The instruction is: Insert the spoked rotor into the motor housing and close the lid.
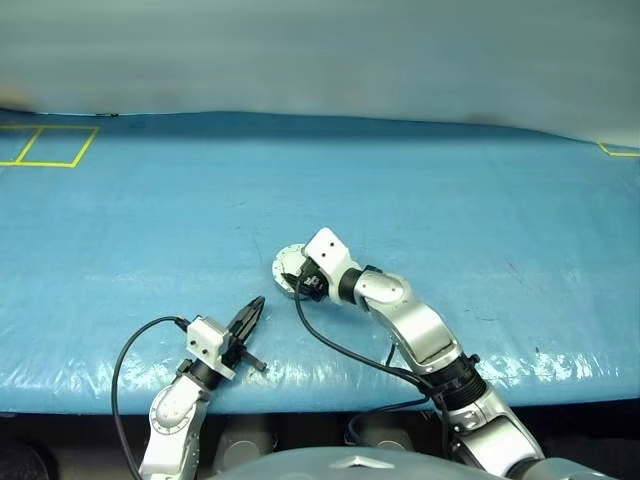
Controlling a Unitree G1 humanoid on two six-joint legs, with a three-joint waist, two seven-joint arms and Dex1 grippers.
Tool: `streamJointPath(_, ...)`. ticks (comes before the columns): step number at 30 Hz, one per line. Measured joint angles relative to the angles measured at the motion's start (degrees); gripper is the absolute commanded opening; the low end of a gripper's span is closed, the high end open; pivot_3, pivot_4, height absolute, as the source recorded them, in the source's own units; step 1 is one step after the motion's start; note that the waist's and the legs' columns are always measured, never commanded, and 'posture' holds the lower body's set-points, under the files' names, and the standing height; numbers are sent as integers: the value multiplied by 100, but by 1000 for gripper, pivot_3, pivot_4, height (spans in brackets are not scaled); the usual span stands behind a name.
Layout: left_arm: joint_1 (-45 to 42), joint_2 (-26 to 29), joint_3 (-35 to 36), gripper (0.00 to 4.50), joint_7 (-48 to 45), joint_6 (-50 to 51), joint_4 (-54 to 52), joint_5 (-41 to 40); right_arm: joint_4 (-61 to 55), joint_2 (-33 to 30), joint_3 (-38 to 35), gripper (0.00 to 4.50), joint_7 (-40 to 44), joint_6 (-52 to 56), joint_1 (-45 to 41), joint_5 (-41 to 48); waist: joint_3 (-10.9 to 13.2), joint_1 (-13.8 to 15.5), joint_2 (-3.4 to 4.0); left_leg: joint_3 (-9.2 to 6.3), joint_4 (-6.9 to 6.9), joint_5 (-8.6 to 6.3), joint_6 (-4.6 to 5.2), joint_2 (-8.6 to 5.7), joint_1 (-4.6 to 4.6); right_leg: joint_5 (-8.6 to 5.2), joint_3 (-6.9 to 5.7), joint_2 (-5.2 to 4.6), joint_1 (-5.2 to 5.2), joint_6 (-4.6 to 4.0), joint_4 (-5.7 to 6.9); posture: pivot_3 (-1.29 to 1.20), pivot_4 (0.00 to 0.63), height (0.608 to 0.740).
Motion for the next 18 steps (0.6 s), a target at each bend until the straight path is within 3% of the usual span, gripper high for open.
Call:
streamJointPath(6,-405,394,421,0,593,2924,-1216,-1280,-63,22,-24,3037,-44,23,66,22,0,4,-1,-6,0,1,0,-1,-1,-11,-4,13,3,21,0,0,150,740)
streamJointPath(11,-1009,503,630,0,747,4220,-1643,-2071,-98,41,-26,3037,-57,93,77,25,-3,5,-5,-5,-1,0,1,-7,2,3,1,16,10,7,-3,0,150,740)
streamJointPath(18,-1947,575,614,0,1342,5638,-1744,-2258,-89,72,-24,3037,-92,108,93,22,-3,5,-7,-15,-1,1,-1,-7,18,0,3,26,60,12,-7,0,150,740)
